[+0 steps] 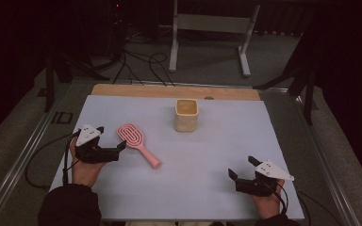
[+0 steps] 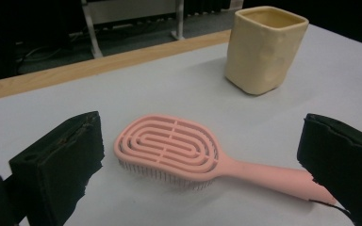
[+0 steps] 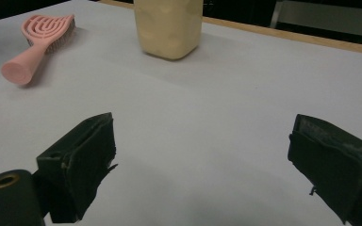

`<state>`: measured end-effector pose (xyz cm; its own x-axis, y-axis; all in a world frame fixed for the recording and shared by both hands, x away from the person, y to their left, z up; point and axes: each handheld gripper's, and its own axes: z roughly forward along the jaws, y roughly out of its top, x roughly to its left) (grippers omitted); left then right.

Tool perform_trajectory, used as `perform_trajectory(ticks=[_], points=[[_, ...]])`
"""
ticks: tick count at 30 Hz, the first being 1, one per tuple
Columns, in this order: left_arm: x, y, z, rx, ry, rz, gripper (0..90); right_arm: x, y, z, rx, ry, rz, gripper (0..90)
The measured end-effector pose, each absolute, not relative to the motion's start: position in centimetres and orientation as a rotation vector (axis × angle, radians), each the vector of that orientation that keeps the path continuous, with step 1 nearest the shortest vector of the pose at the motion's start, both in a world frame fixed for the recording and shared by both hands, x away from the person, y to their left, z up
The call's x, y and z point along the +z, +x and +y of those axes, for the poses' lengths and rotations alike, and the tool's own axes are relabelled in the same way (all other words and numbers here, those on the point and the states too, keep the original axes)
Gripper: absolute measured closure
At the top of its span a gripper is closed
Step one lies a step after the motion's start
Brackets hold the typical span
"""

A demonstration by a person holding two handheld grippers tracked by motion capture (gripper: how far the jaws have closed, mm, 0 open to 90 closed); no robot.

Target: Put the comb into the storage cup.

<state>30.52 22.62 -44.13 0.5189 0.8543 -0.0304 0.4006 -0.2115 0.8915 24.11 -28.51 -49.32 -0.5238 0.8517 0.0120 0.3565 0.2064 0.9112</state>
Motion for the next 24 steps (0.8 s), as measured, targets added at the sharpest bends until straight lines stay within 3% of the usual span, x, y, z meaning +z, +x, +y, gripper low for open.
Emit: perform_trajectory(ticks=[24], points=[[-45.1, 33.1, 19.0, 0.533, 1.874, 1.036, 6.4, -49.4, 24.2, -28.6, 1.282, 1.136, 1.977, 8.0]])
